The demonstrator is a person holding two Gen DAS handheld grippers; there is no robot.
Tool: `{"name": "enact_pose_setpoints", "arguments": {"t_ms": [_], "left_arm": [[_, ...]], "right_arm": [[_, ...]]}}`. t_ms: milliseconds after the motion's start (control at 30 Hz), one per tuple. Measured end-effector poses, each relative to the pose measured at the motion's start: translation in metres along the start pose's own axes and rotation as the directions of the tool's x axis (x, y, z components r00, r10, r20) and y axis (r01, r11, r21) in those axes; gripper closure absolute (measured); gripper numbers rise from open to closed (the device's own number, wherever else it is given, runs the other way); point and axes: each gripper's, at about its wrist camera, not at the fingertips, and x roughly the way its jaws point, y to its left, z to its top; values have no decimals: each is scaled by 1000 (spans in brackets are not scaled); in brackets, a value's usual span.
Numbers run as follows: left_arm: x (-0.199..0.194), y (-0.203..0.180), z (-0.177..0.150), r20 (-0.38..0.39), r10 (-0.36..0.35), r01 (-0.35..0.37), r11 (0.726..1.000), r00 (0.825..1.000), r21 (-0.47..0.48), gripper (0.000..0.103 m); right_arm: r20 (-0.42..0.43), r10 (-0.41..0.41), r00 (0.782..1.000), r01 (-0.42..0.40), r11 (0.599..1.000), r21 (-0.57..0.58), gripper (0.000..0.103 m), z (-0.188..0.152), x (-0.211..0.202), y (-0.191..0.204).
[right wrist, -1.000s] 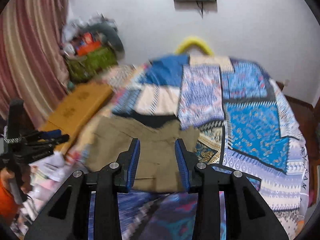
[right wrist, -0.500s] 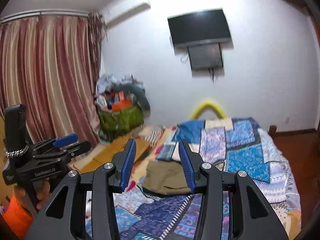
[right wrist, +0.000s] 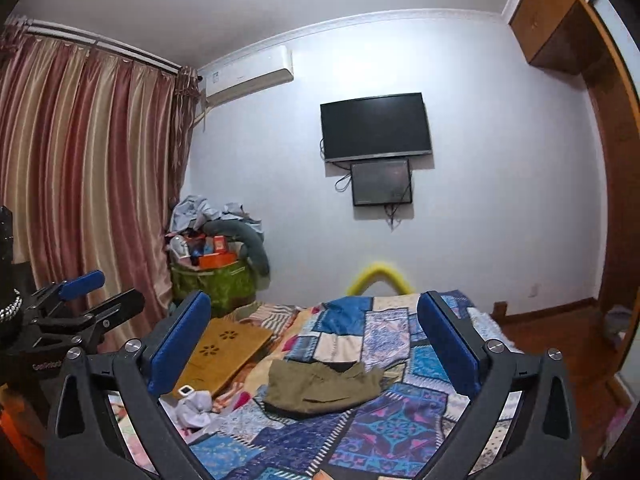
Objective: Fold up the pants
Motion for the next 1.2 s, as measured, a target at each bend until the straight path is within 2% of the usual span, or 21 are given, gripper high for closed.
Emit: {"name": "enact_pose_setpoints", "arguments": {"t_ms": [300, 1200], "left_arm": [[-5, 1, -2, 8, 1, -1, 1000, 1000, -13, 0], [7, 1, -7, -8, -19, 19, 1000, 1000, -18, 0]], "right_arm": [[-28, 2, 1000, -2, 1000, 4, 0, -6, -2, -1], [-35, -4, 999, 4, 1000, -5, 0, -13, -13, -3]]}}
